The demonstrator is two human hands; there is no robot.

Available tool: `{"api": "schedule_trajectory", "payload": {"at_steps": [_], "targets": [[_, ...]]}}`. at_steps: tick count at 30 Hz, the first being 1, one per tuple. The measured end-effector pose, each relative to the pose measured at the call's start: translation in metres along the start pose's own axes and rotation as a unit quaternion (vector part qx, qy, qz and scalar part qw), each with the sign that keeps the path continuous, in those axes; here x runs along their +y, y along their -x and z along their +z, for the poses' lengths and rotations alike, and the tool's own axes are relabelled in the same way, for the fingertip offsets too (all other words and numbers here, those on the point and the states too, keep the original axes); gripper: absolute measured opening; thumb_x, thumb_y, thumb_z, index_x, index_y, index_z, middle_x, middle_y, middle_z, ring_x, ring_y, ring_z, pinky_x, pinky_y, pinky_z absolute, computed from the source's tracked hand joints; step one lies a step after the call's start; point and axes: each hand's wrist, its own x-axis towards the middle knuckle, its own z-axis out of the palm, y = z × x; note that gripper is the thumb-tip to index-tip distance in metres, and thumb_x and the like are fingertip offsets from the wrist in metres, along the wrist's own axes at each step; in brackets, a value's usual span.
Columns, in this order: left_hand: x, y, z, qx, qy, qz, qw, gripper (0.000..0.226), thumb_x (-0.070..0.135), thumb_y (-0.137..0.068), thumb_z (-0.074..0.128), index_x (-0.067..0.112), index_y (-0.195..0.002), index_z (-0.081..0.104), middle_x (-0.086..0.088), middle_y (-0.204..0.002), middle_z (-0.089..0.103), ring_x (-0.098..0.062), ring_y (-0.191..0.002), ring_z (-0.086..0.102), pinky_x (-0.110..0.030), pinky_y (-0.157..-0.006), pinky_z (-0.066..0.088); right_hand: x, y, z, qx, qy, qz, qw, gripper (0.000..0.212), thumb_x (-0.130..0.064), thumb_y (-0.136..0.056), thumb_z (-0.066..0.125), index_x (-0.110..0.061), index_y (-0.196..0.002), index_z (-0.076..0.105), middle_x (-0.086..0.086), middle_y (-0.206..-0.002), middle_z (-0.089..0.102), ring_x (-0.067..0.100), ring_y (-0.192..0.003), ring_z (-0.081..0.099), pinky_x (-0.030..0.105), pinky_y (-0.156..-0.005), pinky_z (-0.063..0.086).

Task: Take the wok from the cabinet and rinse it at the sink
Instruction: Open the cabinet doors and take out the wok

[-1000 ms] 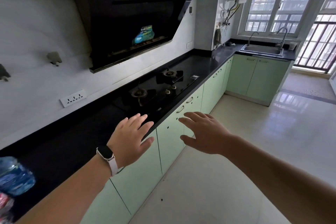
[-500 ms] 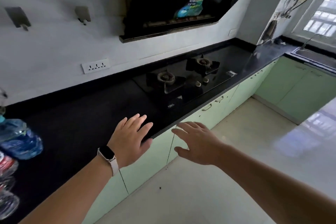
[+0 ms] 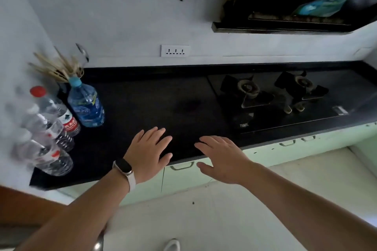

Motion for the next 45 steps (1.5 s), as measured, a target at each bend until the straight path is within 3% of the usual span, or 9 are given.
{"api": "schedule_trajectory", "payload": {"at_steps": [10, 16, 22, 28, 36, 45], "targets": [[0.023, 0.068, 0.016, -0.049, 0.001, -0.158, 0.986, 0.059, 0.055, -0.09, 0.028, 0.027, -0.135, 0.054, -0.006, -0.146, 0.051, -0.029, -0.138, 0.044, -0.05, -0.11, 0.037, -0.012, -0.026, 0.026, -0.039, -0.008, -0.124, 0.992, 0.063, -0.053, -0.099, 0.038, -0.025, -0.154, 0.028, -0.003, -0.163, 0.024, 0.019, -0.149, 0.02, 0.035, -0.121, 0.014], [0.09, 0.092, 0.01, -0.055, 0.022, -0.251, 0.966, 0.066, 0.058, -0.089, 0.021, 0.029, -0.143, 0.044, -0.004, -0.158, 0.035, -0.027, -0.148, 0.027, -0.048, -0.118, 0.023, 0.011, -0.011, 0.032, -0.046, -0.013, -0.197, 0.979, 0.061, -0.052, -0.099, 0.04, -0.025, -0.153, 0.031, -0.004, -0.162, 0.026, 0.018, -0.148, 0.022, 0.034, -0.12, 0.015], [0.166, 0.103, 0.016, -0.056, 0.015, -0.325, 0.944, 0.056, 0.055, -0.097, 0.036, 0.03, -0.148, 0.036, 0.0, -0.16, 0.03, -0.026, -0.149, 0.022, -0.047, -0.121, 0.017, 0.046, 0.004, 0.052, -0.055, -0.006, -0.258, 0.965, 0.062, -0.053, -0.098, 0.039, -0.025, -0.153, 0.031, -0.002, -0.161, 0.026, 0.02, -0.147, 0.024, 0.038, -0.119, 0.02], [0.217, 0.114, 0.014, -0.057, 0.02, -0.367, 0.928, 0.056, 0.056, -0.097, 0.036, 0.034, -0.149, 0.032, 0.001, -0.161, 0.029, -0.024, -0.149, 0.021, -0.046, -0.121, 0.019, 0.061, 0.027, 0.065, -0.054, -0.014, -0.297, 0.953, 0.062, -0.054, -0.097, 0.041, -0.024, -0.151, 0.035, -0.002, -0.159, 0.031, 0.02, -0.143, 0.03, 0.038, -0.116, 0.026], [0.199, 0.1, 0.043, -0.063, 0.03, -0.379, 0.923, 0.054, 0.053, -0.099, 0.036, 0.032, -0.148, 0.032, 0.002, -0.16, 0.029, -0.025, -0.149, 0.021, -0.046, -0.121, 0.02, 0.059, 0.017, 0.094, -0.059, -0.014, -0.302, 0.951, 0.061, -0.051, -0.099, 0.041, -0.024, -0.152, 0.033, 0.001, -0.162, 0.026, 0.021, -0.147, 0.024, 0.037, -0.118, 0.02], [0.135, 0.083, 0.172, -0.019, 0.01, -0.37, 0.929, 0.059, 0.052, -0.098, 0.039, 0.029, -0.151, 0.026, -0.002, -0.162, 0.025, -0.026, -0.149, 0.02, -0.044, -0.12, 0.018, 0.053, -0.057, 0.206, -0.016, 0.049, -0.317, 0.947, 0.061, -0.054, -0.1, 0.039, -0.025, -0.153, 0.03, 0.0, -0.164, 0.021, 0.022, -0.15, 0.018, 0.036, -0.121, 0.013]]}}
